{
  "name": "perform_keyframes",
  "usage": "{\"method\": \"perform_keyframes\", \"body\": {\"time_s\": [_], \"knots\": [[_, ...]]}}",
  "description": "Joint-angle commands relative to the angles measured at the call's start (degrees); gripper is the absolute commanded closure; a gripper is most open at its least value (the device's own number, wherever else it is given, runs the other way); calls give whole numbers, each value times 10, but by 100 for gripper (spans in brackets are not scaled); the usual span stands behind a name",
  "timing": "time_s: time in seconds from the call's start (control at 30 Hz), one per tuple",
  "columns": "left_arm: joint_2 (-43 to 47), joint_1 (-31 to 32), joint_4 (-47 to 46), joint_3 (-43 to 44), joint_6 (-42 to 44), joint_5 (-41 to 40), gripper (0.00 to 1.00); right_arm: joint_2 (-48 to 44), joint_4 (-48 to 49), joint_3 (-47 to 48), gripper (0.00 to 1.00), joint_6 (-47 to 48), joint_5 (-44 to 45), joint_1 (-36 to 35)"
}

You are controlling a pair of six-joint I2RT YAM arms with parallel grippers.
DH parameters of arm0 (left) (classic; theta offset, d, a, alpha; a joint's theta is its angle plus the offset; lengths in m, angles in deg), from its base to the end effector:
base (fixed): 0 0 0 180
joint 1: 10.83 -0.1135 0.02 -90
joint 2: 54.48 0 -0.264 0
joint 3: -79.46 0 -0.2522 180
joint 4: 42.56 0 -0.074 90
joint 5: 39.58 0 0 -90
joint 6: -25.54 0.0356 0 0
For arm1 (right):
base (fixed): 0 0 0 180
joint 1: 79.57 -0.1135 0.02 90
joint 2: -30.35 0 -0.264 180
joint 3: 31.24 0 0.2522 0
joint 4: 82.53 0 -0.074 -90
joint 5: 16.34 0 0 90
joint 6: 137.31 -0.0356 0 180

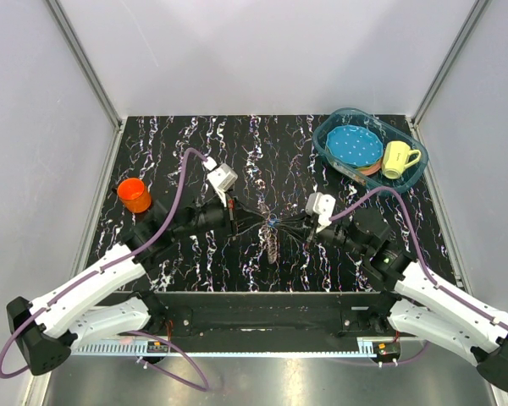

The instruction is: Remove the keys from the keyring

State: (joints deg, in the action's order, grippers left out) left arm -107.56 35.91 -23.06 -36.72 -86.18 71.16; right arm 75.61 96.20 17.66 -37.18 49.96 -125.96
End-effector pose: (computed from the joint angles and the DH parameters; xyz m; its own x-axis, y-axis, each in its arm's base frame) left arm 0.1383 -0.1654 0.3552 -0.4378 -0.0398 -0.8982 0.8169 0.3997 -0.4159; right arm 0.1223 0.1492 0.3214 0.1934 -0.0305 -0.9806 -0.9203 0.3407 -0.1921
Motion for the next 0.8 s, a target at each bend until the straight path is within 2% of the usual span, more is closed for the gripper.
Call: {"method": "perform_keyframes", "body": {"time_s": [0.0, 0.77], "knots": [[23, -1, -78, -4, -20, -16, 100, -5, 36, -4, 100, -14, -12, 0], [77, -1, -165, -67, -76, 109, 100, -10, 79, -15, 100, -34, 8, -1]]}}
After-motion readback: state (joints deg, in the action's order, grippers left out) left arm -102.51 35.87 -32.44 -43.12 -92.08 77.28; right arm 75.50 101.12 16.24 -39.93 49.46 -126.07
